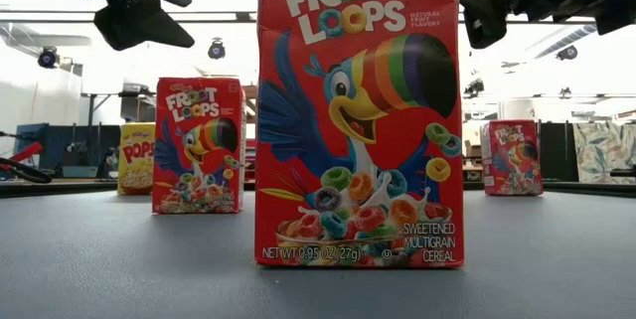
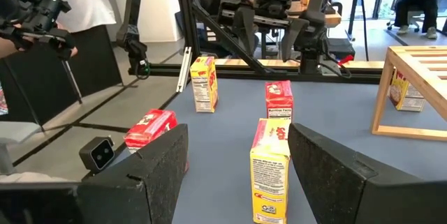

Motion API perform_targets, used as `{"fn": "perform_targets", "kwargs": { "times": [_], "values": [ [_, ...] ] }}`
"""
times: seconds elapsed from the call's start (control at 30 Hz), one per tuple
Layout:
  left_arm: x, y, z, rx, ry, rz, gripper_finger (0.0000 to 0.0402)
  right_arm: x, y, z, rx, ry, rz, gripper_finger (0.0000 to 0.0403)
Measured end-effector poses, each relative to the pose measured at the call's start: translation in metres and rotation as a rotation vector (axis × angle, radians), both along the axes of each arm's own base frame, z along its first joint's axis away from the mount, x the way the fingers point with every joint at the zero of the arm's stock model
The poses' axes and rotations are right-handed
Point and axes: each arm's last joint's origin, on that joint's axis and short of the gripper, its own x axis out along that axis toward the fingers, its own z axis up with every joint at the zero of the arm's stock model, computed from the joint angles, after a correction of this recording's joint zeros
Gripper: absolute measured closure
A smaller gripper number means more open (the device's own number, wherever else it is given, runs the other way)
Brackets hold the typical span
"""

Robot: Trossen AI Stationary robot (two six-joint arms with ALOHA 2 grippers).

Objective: Stack cereal on shelf
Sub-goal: Put the middle red cereal box on the shelf

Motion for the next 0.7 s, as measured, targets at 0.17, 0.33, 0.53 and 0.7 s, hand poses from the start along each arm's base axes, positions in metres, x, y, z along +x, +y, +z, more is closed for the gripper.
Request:
{"fn": "perform_targets", "kwargs": {
  "times": [0.17,0.33,0.53,0.7],
  "values": [
    [0.0000,0.0005,0.0000,0.010,-0.005,0.014,0.0137,0.0000,-0.0001,0.0000,0.000,0.000,-0.003,0.0168],
    [0.0000,0.0005,0.0001,0.010,-0.005,0.015,0.0111,0.0001,-0.0002,0.0000,-0.003,-0.001,-0.007,0.0168],
    [-0.0003,0.0022,-0.0002,0.040,-0.009,0.049,0.0053,0.0001,-0.0002,0.0001,-0.010,-0.003,-0.007,0.0168],
    [-0.0012,0.0026,-0.0023,0.087,0.005,0.029,0.0020,0.0001,-0.0002,0.0000,-0.010,-0.002,-0.007,0.0168]
  ]
}}
